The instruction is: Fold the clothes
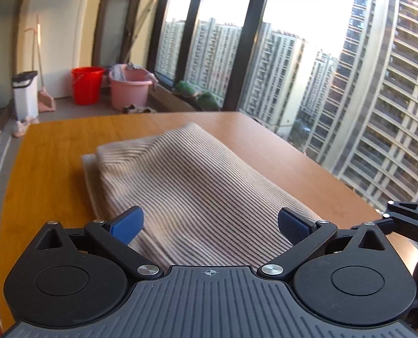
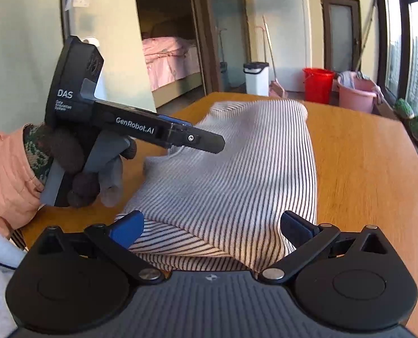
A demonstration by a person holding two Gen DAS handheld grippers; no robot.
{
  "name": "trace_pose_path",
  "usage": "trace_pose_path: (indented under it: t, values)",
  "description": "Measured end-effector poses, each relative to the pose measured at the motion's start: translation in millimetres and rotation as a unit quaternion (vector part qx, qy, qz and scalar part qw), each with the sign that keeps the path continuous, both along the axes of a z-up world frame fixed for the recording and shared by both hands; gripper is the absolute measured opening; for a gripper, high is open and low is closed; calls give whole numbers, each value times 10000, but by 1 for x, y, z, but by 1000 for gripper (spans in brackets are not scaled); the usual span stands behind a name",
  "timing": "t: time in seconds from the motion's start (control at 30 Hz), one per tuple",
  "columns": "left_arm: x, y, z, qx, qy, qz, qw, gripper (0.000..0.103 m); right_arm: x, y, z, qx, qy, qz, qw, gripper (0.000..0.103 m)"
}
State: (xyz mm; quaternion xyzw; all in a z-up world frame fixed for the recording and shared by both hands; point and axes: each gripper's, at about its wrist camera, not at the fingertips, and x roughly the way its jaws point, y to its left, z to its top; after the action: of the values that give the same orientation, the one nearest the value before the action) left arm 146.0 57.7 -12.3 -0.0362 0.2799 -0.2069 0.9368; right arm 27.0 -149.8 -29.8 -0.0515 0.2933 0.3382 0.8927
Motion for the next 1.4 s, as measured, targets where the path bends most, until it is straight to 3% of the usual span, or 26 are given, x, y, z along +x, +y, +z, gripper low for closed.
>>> trace_pose_path:
  t: [0.1,0.13,0.17,0.2,0.37,0.53,0.63,0.73,0.8,0.83,0.93,1.0,1.1,1.17,1.23,1.3,1.4]
  values:
    - [-15,17,14,159,-168,298,9993,103,-18,17,4,-385,-359,469,9975,101]
    - [-21,20,18,220,-211,324,9990,103,-24,23,4,-539,-457,612,9956,88]
    - [-27,23,21,281,-253,349,9987,103,-26,31,1,-702,-439,702,9941,65]
    - [-33,26,22,332,-286,344,9984,103,-27,39,-2,-858,-430,788,9923,59]
    - [-55,40,26,597,-325,321,9972,103,-38,49,-3,-1265,-796,1103,9826,59]
    - [-59,51,23,640,-270,402,9968,103,-60,58,5,-1762,-1197,1564,9645,60]
    - [-59,55,21,637,-236,380,9970,103,-63,70,-8,-1929,-1196,1589,9608,65]
    - [-61,50,21,707,-266,257,9968,103,-71,80,-23,-2121,-1598,1608,9506,71]
    - [-67,45,21,843,-379,47,9957,103,-73,87,-26,-2243,-1779,1535,9458,63]
    - [-73,40,21,982,-474,-167,9939,103,-69,88,-24,-2224,-1657,1491,9491,50]
    - [-97,18,14,1670,-890,-1140,9753,103,-47,75,-11,-1794,-977,1303,9702,41]
    - [-111,1,5,2178,-1146,-1700,9542,103,-20,56,7,-924,-65,1007,9906,35]
    - [-120,-26,-15,2995,-1509,-2141,9174,103,10,25,19,72,728,659,9951,31]
    - [-117,-43,-30,3435,-1751,-2252,8948,103,19,16,17,303,926,525,9939,30]
    - [-110,-59,-41,3698,-1946,-2322,8783,103,26,10,13,502,1109,490,9914,30]
    - [-102,-71,-49,3785,-2132,-2365,8691,103,27,9,11,631,1158,493,9900,30]
    - [-94,-80,-54,3705,-2270,-2393,8683,103,19,4,17,703,961,569,9913,30]
